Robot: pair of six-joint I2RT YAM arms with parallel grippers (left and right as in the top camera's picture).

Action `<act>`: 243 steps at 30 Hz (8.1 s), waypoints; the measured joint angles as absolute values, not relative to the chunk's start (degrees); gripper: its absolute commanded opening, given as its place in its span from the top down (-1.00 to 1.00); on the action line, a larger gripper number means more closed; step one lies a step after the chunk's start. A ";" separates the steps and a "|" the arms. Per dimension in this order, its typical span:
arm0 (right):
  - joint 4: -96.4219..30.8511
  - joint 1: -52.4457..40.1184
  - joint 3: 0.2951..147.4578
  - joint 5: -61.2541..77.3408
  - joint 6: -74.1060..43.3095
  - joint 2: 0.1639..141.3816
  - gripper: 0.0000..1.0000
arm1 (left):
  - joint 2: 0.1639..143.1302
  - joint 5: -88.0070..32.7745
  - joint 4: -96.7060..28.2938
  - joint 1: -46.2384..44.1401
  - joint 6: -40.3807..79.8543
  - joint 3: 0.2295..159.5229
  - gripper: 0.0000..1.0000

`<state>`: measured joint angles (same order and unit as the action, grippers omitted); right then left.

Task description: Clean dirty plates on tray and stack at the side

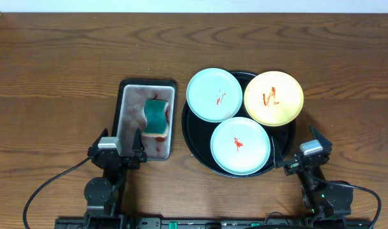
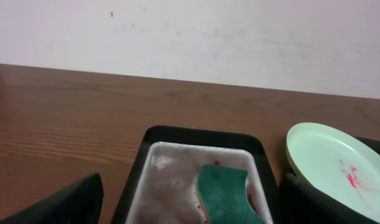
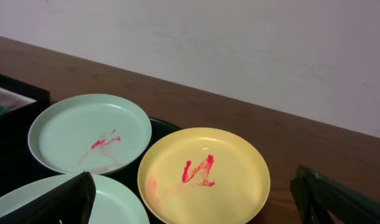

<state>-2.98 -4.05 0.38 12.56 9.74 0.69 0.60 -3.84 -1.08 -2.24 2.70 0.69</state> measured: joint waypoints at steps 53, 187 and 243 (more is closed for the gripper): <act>-24.64 -4.05 25.91 11.79 -1.37 27.77 -0.99 | 38.04 -2.04 -43.68 -2.24 6.02 38.74 -0.80; -29.52 -7.18 39.66 18.85 -4.67 86.56 0.95 | 75.94 -9.41 -26.11 -17.47 18.04 48.36 0.85; -23.27 -8.45 38.81 18.85 -6.98 86.63 0.98 | 74.00 -35.92 -17.21 0.43 19.44 48.51 0.85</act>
